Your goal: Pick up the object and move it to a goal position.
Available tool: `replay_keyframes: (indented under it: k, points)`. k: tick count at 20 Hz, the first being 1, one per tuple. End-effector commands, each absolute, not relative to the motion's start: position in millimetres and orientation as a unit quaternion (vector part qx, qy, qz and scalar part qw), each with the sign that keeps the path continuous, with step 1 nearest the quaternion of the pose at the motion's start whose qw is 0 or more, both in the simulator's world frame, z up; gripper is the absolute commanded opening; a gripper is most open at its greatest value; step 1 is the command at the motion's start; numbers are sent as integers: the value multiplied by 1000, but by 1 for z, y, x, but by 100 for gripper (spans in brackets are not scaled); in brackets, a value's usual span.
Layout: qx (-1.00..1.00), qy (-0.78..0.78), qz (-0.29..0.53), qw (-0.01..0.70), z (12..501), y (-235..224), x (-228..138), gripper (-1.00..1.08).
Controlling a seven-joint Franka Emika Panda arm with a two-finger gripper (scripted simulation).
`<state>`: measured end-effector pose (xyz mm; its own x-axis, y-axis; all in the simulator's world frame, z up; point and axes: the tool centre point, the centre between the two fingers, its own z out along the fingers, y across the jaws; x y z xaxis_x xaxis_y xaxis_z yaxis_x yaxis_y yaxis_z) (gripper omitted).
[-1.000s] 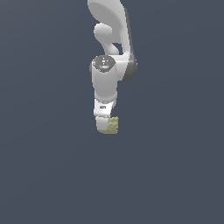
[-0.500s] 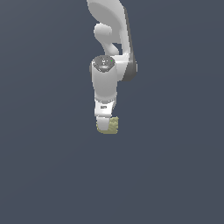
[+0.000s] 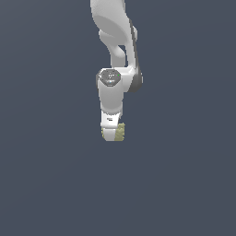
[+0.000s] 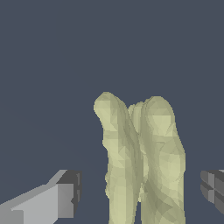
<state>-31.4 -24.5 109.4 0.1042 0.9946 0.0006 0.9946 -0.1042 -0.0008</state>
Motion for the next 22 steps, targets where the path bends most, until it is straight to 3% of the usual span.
replay_keyframes:
  k: [1, 5, 6, 22]
  points:
    - [-743, -670, 0, 0, 100, -25, -31, 100]
    - [-743, -670, 0, 0, 95, -25, -30, 100]
    - [-743, -670, 0, 0, 95, -25, -30, -100]
    - [-743, -669, -1, -1, 100, -30, -23, -100]
